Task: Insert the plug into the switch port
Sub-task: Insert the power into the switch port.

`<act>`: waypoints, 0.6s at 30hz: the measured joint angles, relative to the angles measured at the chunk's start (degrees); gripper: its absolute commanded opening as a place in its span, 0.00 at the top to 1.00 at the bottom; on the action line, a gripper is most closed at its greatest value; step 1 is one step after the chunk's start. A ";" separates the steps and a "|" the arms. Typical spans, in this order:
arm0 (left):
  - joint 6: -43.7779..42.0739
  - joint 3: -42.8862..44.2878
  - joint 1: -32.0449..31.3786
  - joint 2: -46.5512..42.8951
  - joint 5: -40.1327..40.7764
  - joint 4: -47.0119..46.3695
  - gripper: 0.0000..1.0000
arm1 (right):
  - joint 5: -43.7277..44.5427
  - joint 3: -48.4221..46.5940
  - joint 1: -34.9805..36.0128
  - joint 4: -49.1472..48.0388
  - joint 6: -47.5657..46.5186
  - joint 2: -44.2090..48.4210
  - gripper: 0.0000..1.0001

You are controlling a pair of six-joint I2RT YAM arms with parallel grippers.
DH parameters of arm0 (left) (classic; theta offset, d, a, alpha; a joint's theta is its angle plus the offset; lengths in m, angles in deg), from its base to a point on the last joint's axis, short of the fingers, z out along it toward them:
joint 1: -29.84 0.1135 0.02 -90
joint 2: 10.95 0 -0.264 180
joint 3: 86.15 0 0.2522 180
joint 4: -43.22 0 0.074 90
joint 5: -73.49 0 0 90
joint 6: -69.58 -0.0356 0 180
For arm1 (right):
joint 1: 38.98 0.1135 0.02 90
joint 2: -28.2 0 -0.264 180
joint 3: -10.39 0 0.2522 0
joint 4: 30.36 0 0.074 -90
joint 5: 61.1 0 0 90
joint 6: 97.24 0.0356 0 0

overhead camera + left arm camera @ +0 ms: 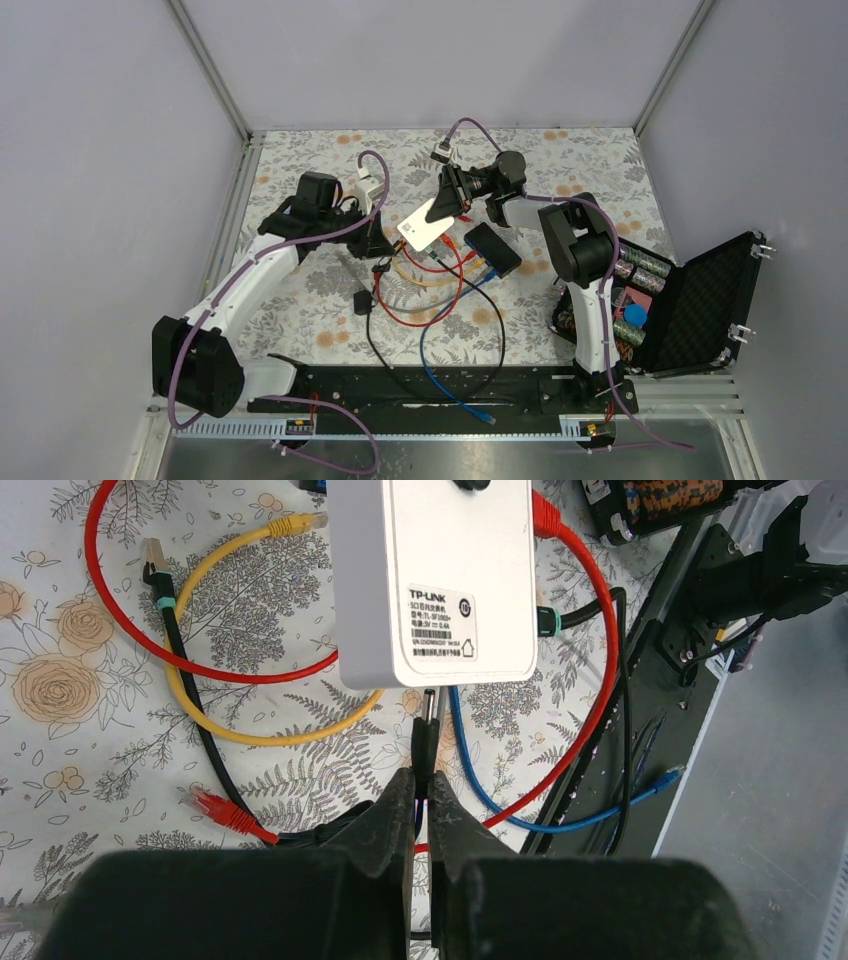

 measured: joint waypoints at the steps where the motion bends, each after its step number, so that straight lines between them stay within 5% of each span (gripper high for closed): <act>1: 0.04 0.11 0.00 0.13 -0.07 0.00 1.00 | -0.11 0.00 0.00 0.02 -0.02 0.00 0.98; 18: 0.72 2.91 0.00 2.19 -2.08 3.13 1.00 | -0.24 0.00 0.04 0.00 -0.37 0.00 0.98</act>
